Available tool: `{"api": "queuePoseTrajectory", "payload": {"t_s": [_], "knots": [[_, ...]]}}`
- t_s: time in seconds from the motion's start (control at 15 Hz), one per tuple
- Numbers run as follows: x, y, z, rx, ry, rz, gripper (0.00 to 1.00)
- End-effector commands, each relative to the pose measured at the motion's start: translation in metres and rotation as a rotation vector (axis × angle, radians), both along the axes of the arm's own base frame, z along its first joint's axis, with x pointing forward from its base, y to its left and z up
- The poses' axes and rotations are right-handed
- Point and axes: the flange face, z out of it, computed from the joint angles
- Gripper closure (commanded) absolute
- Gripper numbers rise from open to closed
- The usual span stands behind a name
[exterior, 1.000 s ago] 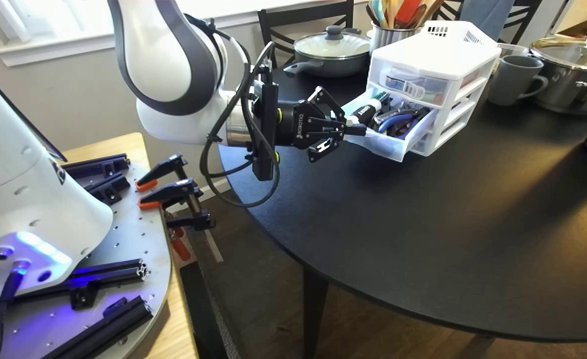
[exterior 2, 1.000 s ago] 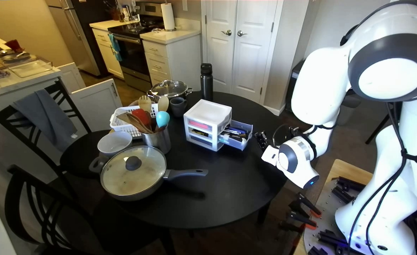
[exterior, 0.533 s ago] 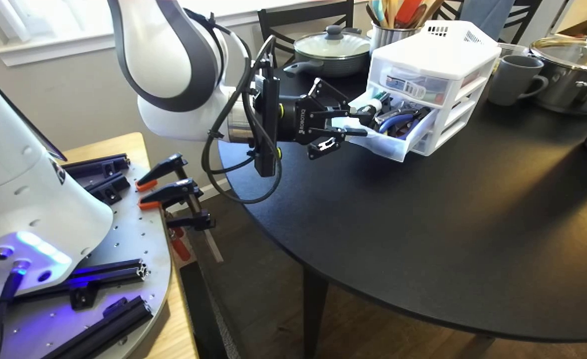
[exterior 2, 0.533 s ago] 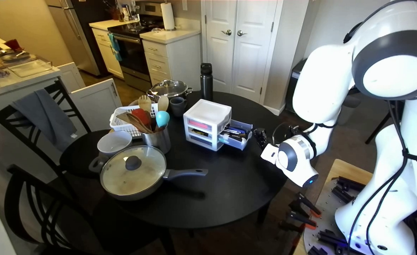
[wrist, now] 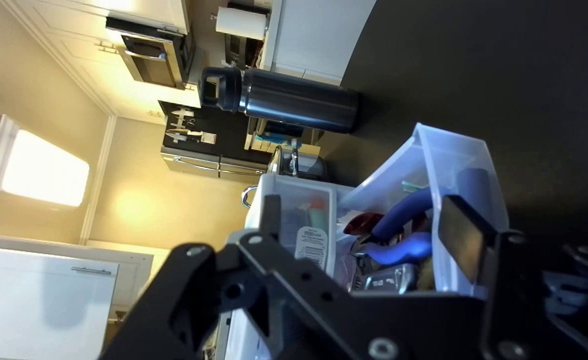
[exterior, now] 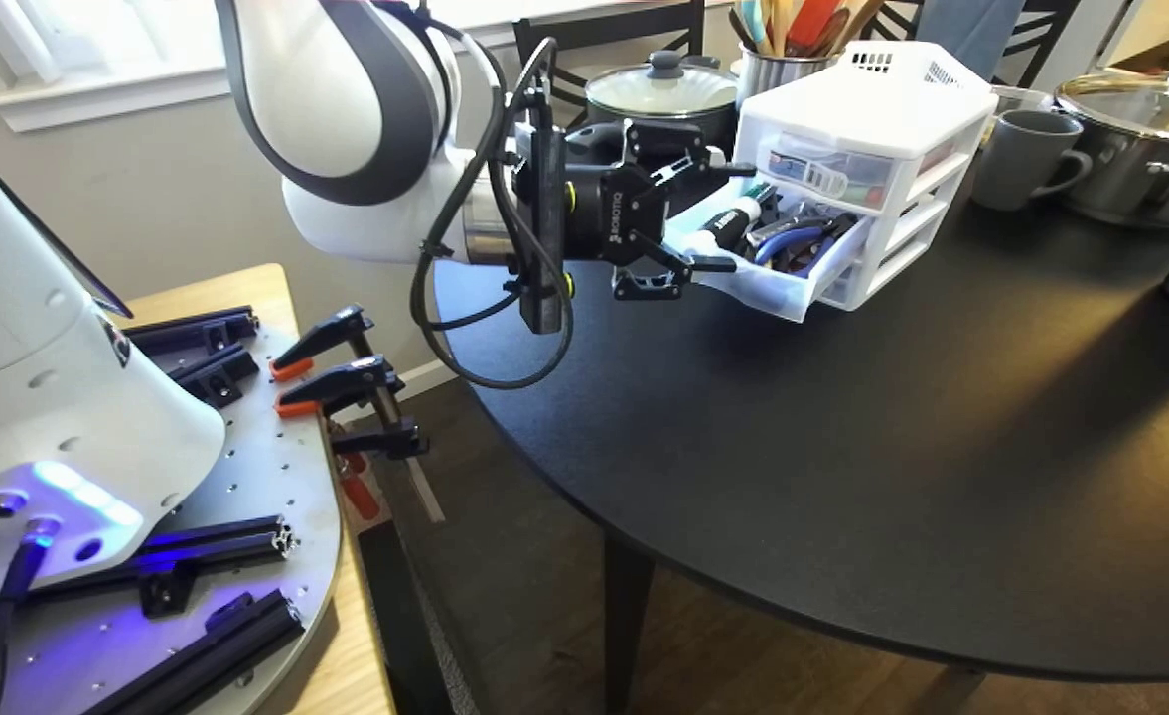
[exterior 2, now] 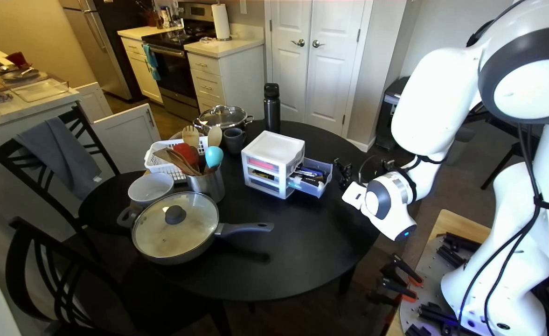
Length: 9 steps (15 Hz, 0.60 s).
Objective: Open the middle drawer
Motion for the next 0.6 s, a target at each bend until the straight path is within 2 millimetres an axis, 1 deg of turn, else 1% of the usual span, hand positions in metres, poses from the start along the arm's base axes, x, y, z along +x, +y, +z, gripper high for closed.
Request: {"api": "queuePoseTrajectory", "payload": {"t_s": [0.0, 0.47, 0.53], "knots": [[0.002, -0.001, 0.02, -0.011, -0.037, 0.003, 0.0], [0.013, -0.01, 0.048, -0.025, -0.057, -0.066, 0.0], [0.017, -0.009, 0.037, -0.002, -0.082, -0.04, 0.0]]}}
